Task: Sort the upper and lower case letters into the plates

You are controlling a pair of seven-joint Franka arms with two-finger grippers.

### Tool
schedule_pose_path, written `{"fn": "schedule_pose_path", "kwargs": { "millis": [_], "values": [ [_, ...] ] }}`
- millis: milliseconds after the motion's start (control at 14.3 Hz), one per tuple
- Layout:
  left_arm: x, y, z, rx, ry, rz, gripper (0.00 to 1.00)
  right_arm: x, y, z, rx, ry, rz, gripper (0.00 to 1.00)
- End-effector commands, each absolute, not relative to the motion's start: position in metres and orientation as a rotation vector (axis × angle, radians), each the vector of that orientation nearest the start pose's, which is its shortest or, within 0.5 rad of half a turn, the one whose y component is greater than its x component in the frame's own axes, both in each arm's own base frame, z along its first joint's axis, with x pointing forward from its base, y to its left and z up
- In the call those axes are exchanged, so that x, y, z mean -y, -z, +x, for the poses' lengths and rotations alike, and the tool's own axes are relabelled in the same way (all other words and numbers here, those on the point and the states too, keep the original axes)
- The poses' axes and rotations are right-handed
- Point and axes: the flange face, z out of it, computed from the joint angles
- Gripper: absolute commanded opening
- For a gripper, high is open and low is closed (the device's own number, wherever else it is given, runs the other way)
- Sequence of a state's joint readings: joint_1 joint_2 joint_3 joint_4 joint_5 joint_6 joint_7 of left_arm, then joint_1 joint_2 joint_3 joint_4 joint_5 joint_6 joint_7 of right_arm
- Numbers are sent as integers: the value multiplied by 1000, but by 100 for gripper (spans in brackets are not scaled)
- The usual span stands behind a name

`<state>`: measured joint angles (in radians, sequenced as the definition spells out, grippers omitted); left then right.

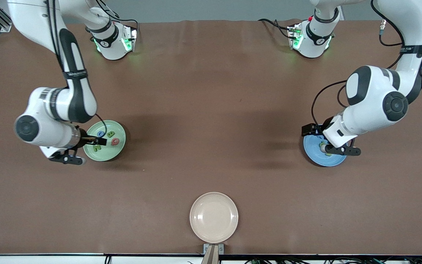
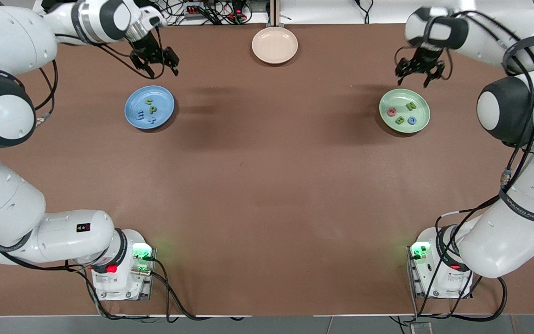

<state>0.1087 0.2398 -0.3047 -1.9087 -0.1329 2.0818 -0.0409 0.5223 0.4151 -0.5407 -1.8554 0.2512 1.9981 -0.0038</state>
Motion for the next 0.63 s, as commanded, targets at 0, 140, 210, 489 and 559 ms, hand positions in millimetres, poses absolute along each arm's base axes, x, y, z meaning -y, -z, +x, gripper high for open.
{"fn": "schedule_pose_path", "kwargs": {
  "millis": [0,140,210,489,559],
  "values": [
    [95,-417,588,-81,-48,-3313,99,-7,-366,628,-157,-325,-3101,100],
    [56,-454,588,-69,76,-3224,99,1,-411,640,-143,-323,-3127,100],
    [38,-477,583,-34,129,-3213,100,5,-429,642,-153,-323,-3123,100],
    [5,-572,572,52,249,-3177,100,26,-468,646,-183,-290,-3115,100],
    [-11,-598,568,72,222,-3175,100,26,-474,645,-155,-295,-3114,100]
  ]
}}
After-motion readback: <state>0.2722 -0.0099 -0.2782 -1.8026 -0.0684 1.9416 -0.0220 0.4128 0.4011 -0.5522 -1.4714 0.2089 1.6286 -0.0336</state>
